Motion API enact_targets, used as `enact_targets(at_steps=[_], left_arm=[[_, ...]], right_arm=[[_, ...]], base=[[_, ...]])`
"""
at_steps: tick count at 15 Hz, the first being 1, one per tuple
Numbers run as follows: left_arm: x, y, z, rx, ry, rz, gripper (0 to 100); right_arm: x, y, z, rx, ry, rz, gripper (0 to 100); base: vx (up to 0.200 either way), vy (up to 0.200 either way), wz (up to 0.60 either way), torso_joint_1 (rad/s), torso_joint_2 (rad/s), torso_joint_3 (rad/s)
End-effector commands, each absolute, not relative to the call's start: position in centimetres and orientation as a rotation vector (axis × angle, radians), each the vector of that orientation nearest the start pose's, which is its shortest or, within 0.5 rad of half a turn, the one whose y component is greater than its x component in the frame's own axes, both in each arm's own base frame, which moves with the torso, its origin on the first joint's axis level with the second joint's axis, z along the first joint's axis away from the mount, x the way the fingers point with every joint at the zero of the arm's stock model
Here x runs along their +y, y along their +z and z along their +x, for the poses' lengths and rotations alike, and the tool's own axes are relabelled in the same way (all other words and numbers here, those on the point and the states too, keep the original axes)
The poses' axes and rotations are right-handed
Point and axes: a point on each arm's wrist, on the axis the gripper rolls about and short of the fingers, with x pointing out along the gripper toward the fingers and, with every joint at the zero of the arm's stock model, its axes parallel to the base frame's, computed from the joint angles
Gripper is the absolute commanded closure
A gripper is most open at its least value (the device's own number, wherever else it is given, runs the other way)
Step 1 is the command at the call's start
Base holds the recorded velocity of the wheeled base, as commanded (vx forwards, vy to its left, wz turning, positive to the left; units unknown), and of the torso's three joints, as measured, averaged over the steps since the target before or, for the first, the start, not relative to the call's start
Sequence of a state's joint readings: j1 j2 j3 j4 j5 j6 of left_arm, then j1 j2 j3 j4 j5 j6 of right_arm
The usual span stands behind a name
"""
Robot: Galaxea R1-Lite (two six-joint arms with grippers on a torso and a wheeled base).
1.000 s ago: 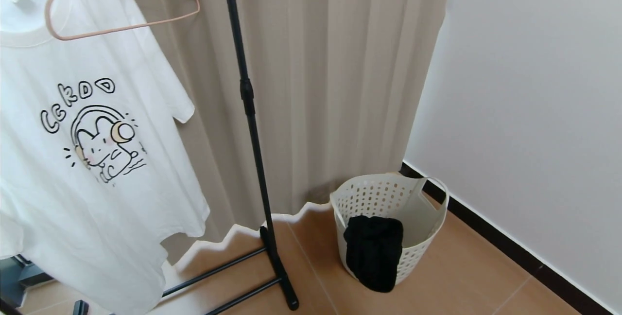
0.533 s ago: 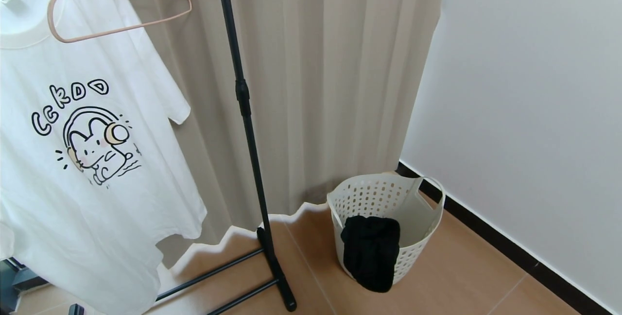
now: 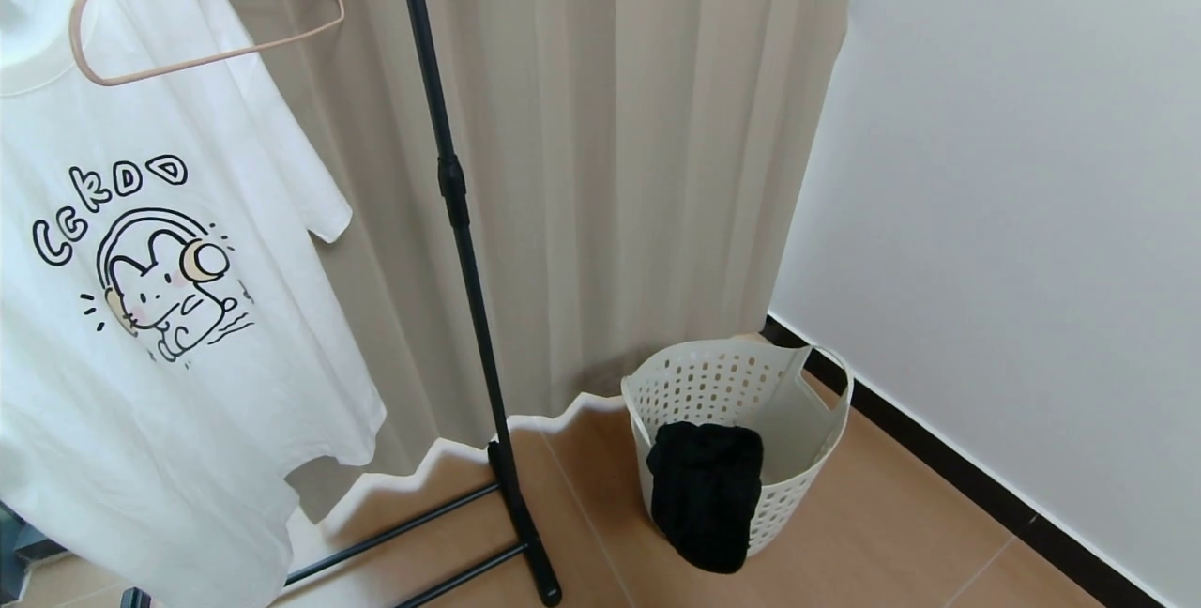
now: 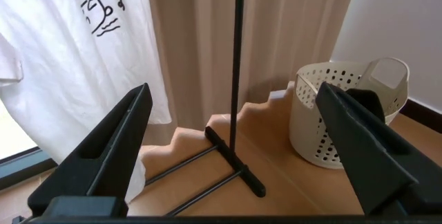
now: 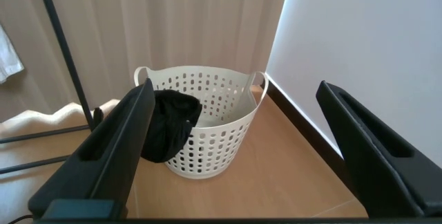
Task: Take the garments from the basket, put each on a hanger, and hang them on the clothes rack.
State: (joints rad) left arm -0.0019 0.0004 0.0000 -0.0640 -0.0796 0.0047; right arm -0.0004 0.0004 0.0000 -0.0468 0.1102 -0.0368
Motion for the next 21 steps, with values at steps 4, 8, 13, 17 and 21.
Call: enact_targets(at_steps=[4, 8, 13, 17, 21], left_arm=[[-0.18, 8.21, -2.31, -0.065, -0.081, 0.007, 0], [-0.18, 8.19, -2.31, -0.063, -0.081, 0.009, 0], [-0.18, 8.19, -2.31, -0.063, -0.081, 0.009, 0], [-0.18, 8.19, -2.31, -0.063, -0.081, 0.009, 0], [-0.18, 8.19, -2.31, -0.063, -0.083, 0.009, 0]], right_arm=[[0.25, 8.03, -2.31, -0.05, 0.11, -0.039, 0], [0.25, 8.03, -2.31, -0.05, 0.11, -0.039, 0], [0.25, 8.03, -2.31, -0.05, 0.11, -0.039, 0], [0.25, 8.03, -2.31, -0.05, 0.11, -0.041, 0], [0.25, 8.03, -2.31, -0.05, 0.11, -0.039, 0]], base=[[0.0, 0.0, 0.0, 0.0, 0.0, 0.0], [0.0, 0.0, 0.0, 0.0, 0.0, 0.0], [0.0, 0.0, 0.0, 0.002, 0.0, -0.07], [0.0, 0.0, 0.0, 0.001, 0.0, -0.185], [0.0, 0.0, 0.0, 0.001, 0.0, -0.201]])
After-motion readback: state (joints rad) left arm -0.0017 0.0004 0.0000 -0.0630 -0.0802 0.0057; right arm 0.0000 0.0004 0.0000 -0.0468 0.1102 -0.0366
